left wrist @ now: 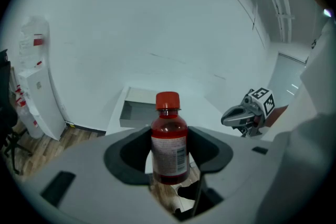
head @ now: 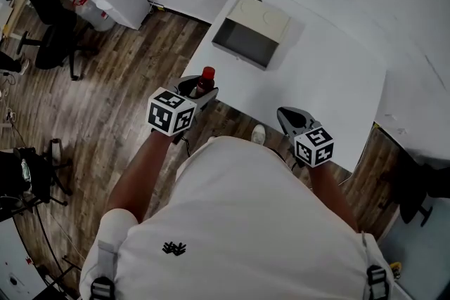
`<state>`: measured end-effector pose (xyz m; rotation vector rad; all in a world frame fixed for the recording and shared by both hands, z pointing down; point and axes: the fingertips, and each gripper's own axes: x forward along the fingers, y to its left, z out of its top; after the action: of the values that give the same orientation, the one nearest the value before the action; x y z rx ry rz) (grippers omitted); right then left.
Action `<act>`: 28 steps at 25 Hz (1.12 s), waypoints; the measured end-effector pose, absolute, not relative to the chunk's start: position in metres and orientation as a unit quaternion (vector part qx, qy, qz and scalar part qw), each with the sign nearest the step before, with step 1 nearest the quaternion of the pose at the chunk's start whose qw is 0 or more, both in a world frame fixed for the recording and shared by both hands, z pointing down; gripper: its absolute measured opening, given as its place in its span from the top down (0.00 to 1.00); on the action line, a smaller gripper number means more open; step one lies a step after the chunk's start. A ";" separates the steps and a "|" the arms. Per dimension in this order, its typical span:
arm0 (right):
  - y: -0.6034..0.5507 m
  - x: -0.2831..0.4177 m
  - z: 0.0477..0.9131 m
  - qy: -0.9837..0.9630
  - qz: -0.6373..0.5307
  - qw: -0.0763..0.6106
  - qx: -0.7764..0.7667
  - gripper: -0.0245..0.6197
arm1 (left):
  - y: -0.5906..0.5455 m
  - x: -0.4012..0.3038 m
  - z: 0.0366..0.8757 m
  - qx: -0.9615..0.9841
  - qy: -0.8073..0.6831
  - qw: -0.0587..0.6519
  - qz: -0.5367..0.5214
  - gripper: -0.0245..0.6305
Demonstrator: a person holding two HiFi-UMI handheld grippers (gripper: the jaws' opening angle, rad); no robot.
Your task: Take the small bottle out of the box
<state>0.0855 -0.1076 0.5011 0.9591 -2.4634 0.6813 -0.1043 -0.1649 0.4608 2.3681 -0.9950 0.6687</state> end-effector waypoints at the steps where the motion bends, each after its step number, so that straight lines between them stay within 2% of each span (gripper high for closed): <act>1: -0.105 0.081 0.501 -0.883 0.243 0.205 0.344 0.95 | -0.159 -0.106 0.460 0.867 -0.362 0.239 0.243 0.62; 17: -0.056 0.010 0.496 -0.877 0.231 0.203 0.370 0.95 | -0.092 -0.154 0.439 0.895 -0.321 0.239 0.197 0.62; 28: -0.040 0.003 0.495 -0.871 0.228 0.201 0.386 0.95 | -0.074 -0.167 0.447 0.897 -0.315 0.247 0.188 0.62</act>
<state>0.0026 -0.0398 0.4949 1.0789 -2.4333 0.6371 -0.1666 -0.0740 0.4466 2.4456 -0.8583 0.5112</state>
